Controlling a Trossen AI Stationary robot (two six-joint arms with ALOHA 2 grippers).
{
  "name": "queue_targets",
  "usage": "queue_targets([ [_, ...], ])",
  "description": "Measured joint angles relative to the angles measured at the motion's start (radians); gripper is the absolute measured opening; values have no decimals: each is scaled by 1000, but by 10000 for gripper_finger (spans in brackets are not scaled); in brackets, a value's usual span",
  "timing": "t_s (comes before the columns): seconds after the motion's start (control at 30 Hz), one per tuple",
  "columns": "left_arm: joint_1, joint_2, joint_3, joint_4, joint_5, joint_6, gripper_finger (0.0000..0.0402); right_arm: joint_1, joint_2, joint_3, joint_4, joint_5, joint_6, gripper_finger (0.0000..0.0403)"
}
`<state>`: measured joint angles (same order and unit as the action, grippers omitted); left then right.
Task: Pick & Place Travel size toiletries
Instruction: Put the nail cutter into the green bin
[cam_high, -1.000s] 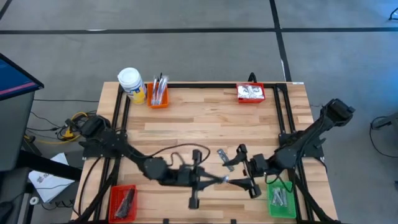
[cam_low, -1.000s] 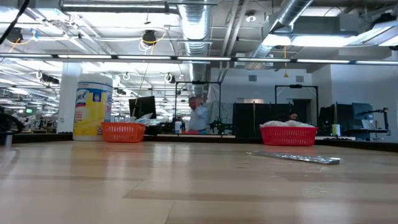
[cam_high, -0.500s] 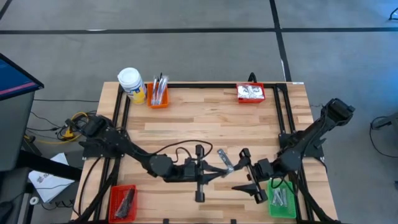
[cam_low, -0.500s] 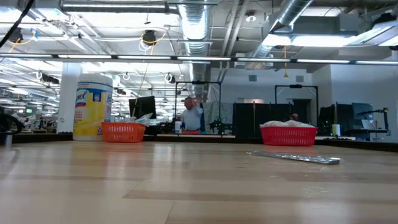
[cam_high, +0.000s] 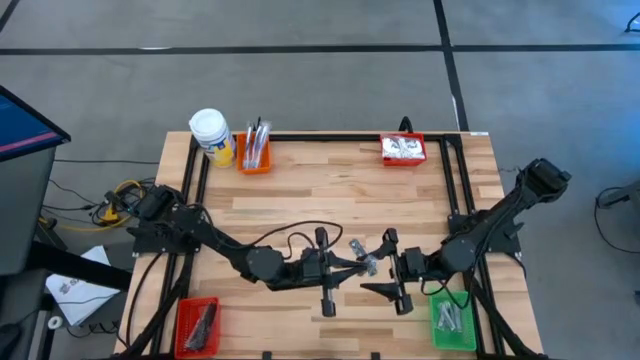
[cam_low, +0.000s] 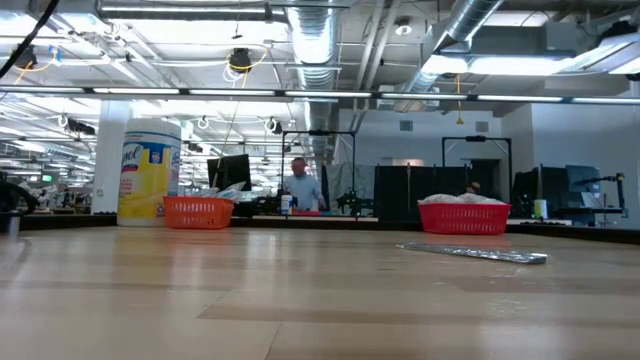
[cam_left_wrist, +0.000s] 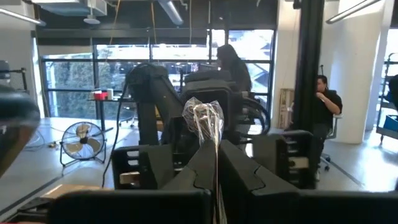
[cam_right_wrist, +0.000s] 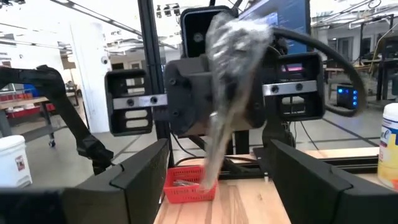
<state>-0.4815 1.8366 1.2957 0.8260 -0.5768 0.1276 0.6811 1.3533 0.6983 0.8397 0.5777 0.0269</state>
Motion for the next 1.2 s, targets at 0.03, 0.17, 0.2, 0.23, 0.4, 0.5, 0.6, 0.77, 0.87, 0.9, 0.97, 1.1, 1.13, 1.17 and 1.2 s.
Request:
queue_targets([
  [0.03,1,0,0,-2,0,-3,2,-3,0,0,-1,0,0,265],
  [0.17,1,0,0,-17,-21,-3,2,-6,0,0,-2,0,7,265],
  [0.2,1,0,0,-18,-22,-3,2,-6,0,0,-3,0,15,264],
  [0.23,0,0,0,-18,-24,-3,2,-6,0,0,-3,0,22,263],
  [0.4,1,0,0,-22,-26,-5,2,-6,0,0,-5,17,26,231],
  [0.5,1,0,0,-23,-26,-5,2,-6,0,0,-15,29,26,193],
  [0.6,1,0,0,-25,-21,-5,2,-9,0,0,-21,29,27,145],
  [0.77,1,0,0,-27,-19,-3,6,-9,0,0,-39,29,26,61],
  [0.87,1,0,0,-31,-7,-2,18,-9,0,0,-46,41,26,16],
  [0.9,1,0,0,-32,-5,-2,23,-9,0,0,-47,47,26,10],
  [0.97,2,0,0,-33,1,-2,37,-3,0,0,-50,78,26,13],
  [1.1,1,0,0,-31,4,-2,81,14,0,0,-52,132,26,8],
  [1.13,1,0,0,-32,4,-2,94,17,0,0,-51,135,24,6],
  [1.17,1,0,0,-31,4,-2,109,20,0,0,-51,136,23,6],
  [1.2,1,0,0,-31,3,-2,125,19,0,0,-50,137,23,8],
])
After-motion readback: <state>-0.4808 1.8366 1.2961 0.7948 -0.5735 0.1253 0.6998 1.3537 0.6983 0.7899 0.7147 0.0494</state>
